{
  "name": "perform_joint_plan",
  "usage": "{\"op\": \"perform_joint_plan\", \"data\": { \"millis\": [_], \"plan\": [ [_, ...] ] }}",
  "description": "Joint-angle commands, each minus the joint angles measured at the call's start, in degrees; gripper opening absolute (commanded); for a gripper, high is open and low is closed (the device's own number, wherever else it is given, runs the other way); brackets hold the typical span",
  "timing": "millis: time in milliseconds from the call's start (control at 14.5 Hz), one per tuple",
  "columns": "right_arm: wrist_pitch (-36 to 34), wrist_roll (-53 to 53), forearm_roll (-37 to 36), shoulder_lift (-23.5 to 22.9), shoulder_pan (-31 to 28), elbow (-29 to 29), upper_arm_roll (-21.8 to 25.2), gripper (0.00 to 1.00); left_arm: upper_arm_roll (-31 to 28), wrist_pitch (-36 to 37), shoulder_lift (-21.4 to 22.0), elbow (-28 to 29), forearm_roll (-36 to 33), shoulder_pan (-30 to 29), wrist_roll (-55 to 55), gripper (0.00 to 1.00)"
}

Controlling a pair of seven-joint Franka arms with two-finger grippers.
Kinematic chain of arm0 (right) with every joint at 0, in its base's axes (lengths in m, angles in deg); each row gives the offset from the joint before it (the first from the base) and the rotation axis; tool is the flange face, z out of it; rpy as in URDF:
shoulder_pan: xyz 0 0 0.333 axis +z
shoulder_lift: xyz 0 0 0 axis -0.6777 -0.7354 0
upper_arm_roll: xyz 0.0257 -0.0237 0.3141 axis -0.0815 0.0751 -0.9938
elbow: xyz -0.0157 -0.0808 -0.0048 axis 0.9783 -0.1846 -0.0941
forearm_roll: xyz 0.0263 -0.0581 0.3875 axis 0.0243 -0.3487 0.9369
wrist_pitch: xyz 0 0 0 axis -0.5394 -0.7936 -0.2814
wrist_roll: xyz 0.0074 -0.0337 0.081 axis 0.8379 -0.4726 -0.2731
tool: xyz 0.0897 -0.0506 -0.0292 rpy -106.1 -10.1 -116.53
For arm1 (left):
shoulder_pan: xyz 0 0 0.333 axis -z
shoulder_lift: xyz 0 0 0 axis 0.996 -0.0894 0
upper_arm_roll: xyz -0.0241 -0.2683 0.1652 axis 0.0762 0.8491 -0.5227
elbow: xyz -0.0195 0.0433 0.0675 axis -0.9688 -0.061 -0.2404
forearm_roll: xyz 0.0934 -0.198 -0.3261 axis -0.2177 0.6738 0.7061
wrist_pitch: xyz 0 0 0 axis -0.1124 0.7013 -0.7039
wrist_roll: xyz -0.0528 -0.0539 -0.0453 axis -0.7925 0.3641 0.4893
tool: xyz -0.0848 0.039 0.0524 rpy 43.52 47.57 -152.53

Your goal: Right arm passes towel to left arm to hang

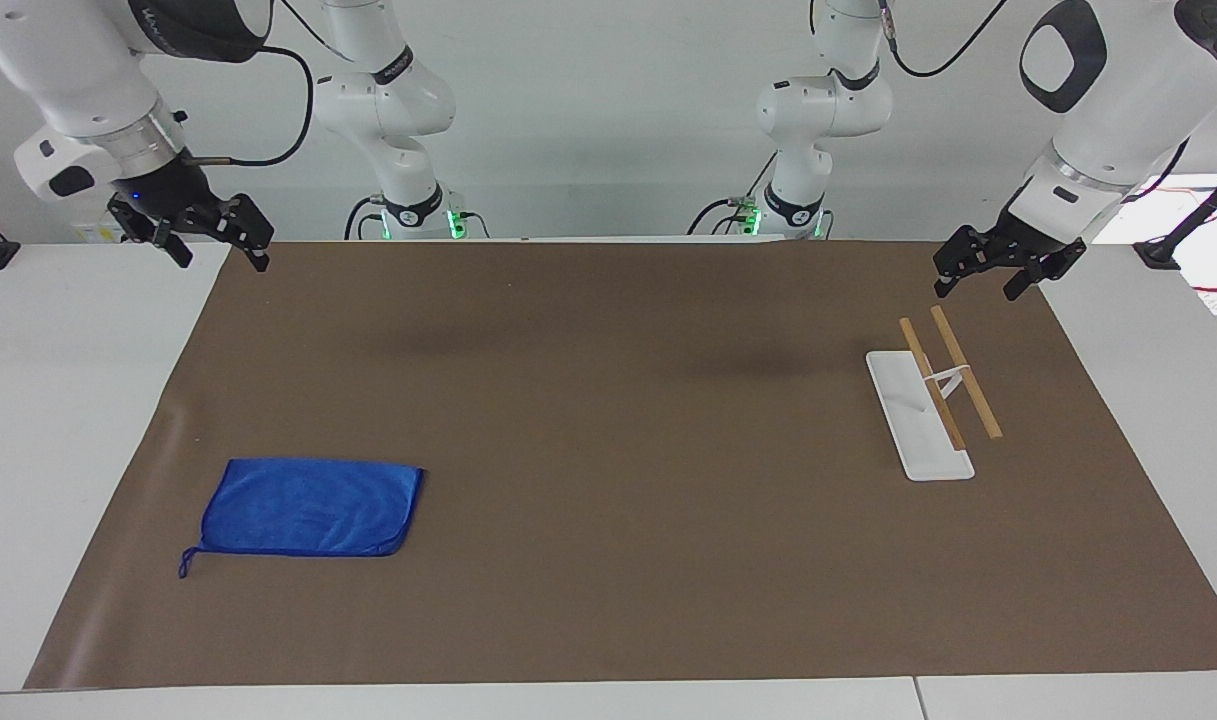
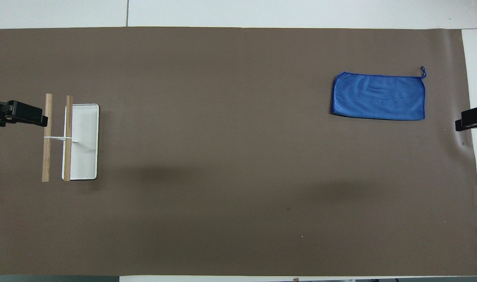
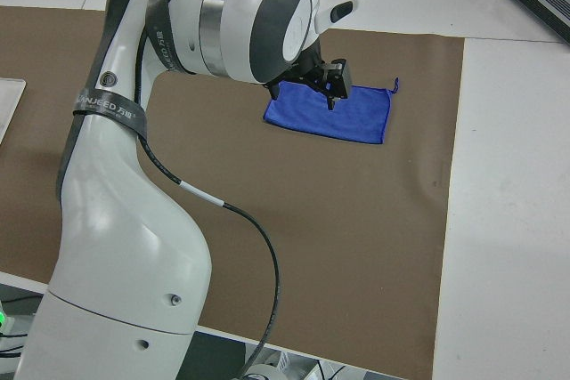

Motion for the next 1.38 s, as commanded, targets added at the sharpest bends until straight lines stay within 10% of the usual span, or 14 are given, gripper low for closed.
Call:
{"op": "perform_joint_plan", "data": {
  "millis": [0,276,966,1310],
  "plan": [
    [0.3,-0.3,0.4,0.8,0.2,1.4,-0.4,1.00,-0.2,-0.1,1.2,1.1,0.6,-0.1,0.6,1.00],
    [12.9,-0.3,2.1,0.5,0.3,5.9,-0.8,1.00,-0.2,-0.1,1.2,1.1,0.6,-0.1,0.6,1.00],
    [36.9,-1.0,2.2,-25.3,-0.1,4.8,-0.9,1.00,-0.2,0.0,1.2,1.1,0.6,-0.1,0.6,1.00],
    [43.8,-1.3,4.5,-29.5,0.9,6.5,-1.7,1.00,-0.2,-0.1,1.2,1.1,0.6,-0.1,0.6,1.00]
  ]
}}
